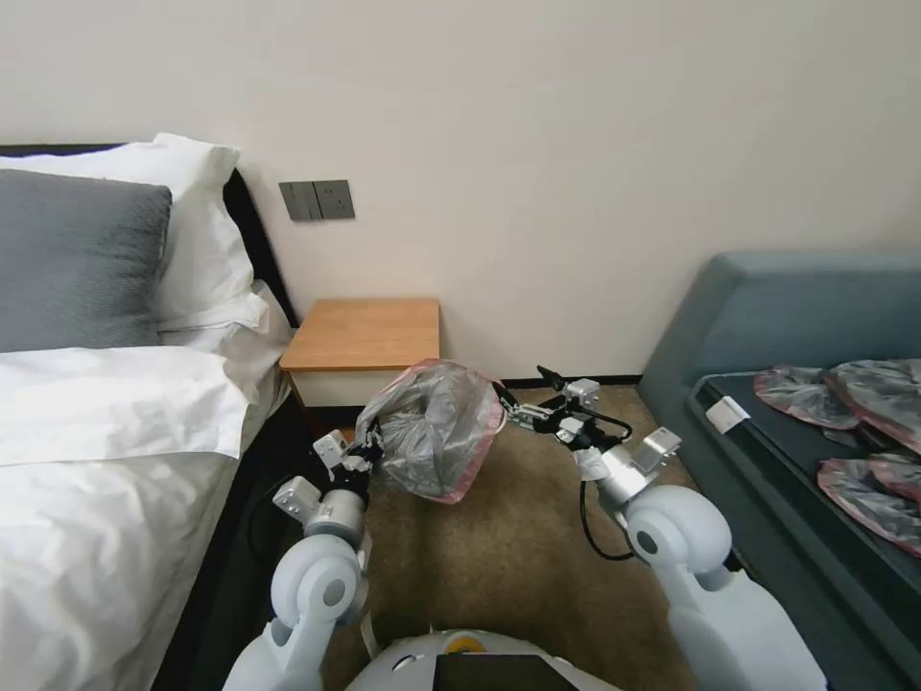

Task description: Pick up the garbage bag from the table and place it over the trash can.

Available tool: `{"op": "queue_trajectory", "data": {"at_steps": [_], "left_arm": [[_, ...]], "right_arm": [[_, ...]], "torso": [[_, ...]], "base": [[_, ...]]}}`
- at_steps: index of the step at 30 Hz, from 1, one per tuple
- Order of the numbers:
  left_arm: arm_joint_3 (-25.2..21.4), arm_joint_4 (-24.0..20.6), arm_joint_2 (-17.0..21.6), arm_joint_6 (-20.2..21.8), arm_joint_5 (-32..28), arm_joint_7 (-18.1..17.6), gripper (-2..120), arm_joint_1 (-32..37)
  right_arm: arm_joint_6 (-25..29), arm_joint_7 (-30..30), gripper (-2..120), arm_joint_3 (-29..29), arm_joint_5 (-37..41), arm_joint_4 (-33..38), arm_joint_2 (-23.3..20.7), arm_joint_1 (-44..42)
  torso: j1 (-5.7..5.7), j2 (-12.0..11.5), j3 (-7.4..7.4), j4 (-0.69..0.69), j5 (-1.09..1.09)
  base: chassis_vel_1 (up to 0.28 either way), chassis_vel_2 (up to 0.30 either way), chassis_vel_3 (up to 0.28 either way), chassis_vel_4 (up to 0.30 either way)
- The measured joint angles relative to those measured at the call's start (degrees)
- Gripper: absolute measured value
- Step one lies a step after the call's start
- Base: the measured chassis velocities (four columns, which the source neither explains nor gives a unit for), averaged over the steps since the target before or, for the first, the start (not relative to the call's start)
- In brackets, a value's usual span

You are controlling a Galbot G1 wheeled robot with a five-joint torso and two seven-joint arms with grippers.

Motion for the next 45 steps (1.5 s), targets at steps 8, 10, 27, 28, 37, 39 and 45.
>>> {"op": "queue_trajectory", "data": {"at_steps": [8, 10, 27, 28, 37, 39, 45], "left_arm": [[0.62, 0.33, -0.66, 0.13, 0.62, 0.81, 7, -0.2], [0.63, 0.34, -0.75, 0.13, 0.79, 0.92, 7, -0.22], [0.99, 1.43, -0.66, -0.86, 0.85, 1.53, 7, -1.17], [0.99, 1.53, -0.61, -0.91, 0.83, 1.57, 7, -1.22], [1.16, 2.35, -0.39, -0.99, 0.56, 1.66, 7, -2.12], [1.21, 2.52, -0.38, -0.99, 0.52, 1.67, 7, -2.22], [1.42, 2.87, -0.46, -0.99, -0.01, 1.68, 7, -2.67]], "right_arm": [[-0.16, 1.55, 100, -2.63, -2.41, -1.86, -0.92, 2.27], [-0.3, 2.11, 100, -2.88, -2.16, -2.34, -0.96, 2.69], [-1.25, 4.67, 58, -4.18, 0.85, -3.78, -0.6, 3.35], [-1.26, 4.76, 56, -4.19, 1.06, -3.78, -0.54, 3.3], [-1.16, 4.78, 28, -4.14, 2.18, -4.23, -0.94, 3.69], [-1.15, 4.77, 24, -4.04, 2.31, -4.23, -1.05, 3.71], [-1.1, 4.75, 0, -3.65, 2.7, -4.21, -1.3, 3.69]], "torso": [[0.0, 0.0, 0.0, 0.0, 0.0], [0.0, 0.0, 0.0, 0.0, 0.0], [0.0, 0.0, 0.0, 0.0, 0.0], [0.0, 0.0, 0.0, 0.0, 0.0], [0.0, 0.0, 0.0, 0.0, 0.01], [0.0, 0.0, 0.0, -0.01, 0.0], [0.0, 0.0, -0.01, 0.0, 0.0]], "base": [[0.0, 0.0, 0.0, 0.0], [0.0, 0.0, 0.0, 0.0], [0.0, 0.0, 0.0, 0.0], [0.0, 0.0, 0.0, 0.0], [0.0, 0.0, 0.0, 0.0], [0.0, 0.0, 0.0, 0.0], [0.0, 0.0, 0.0, 0.0]]}}
